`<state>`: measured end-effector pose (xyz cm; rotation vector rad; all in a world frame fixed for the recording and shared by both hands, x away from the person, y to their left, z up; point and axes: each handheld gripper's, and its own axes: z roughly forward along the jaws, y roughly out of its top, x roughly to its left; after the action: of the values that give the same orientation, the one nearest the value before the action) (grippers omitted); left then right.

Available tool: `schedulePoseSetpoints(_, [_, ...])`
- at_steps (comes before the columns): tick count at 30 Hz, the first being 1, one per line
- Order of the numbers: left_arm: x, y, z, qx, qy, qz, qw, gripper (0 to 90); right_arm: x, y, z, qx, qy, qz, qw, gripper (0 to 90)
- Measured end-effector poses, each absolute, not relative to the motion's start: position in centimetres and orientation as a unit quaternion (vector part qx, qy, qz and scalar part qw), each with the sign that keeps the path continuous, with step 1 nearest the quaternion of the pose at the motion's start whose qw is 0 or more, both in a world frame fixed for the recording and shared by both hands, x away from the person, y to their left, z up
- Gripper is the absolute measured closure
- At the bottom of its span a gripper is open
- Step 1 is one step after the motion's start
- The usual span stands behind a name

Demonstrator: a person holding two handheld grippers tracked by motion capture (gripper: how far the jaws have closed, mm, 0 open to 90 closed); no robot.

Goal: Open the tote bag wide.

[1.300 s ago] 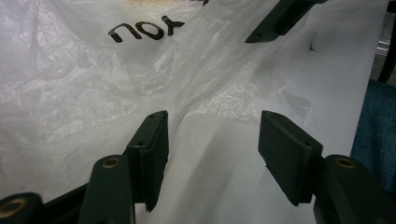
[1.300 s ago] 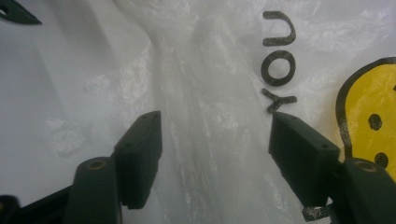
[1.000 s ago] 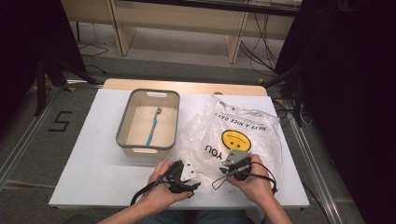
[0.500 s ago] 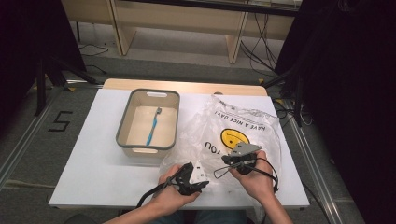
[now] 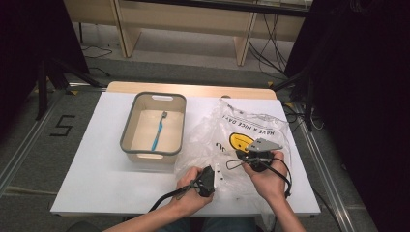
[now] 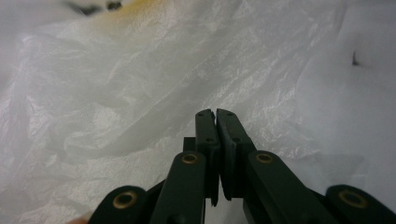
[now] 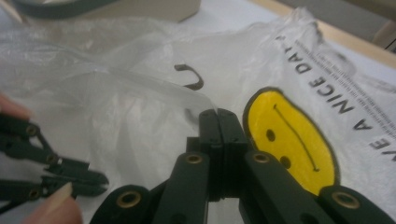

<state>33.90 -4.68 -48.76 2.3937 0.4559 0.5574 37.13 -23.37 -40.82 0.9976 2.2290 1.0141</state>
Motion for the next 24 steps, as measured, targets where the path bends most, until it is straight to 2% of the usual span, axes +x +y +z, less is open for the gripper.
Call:
schedulePoseSetpoints(11, [33.8, -4.2, -48.7, 0.915, 0.155, 0.235, 0.290, 87.6, 38.5, -23.2, -38.2, 0.376, 0.773, 0.411, 0.303, 90.0])
schedulePoseSetpoints(24, [35.3, -3.0, -48.8, 0.907, 0.181, 0.258, 0.280, 87.7, 39.0, -23.6, -37.1, 0.397, 0.752, 0.414, 0.325, 90.0])
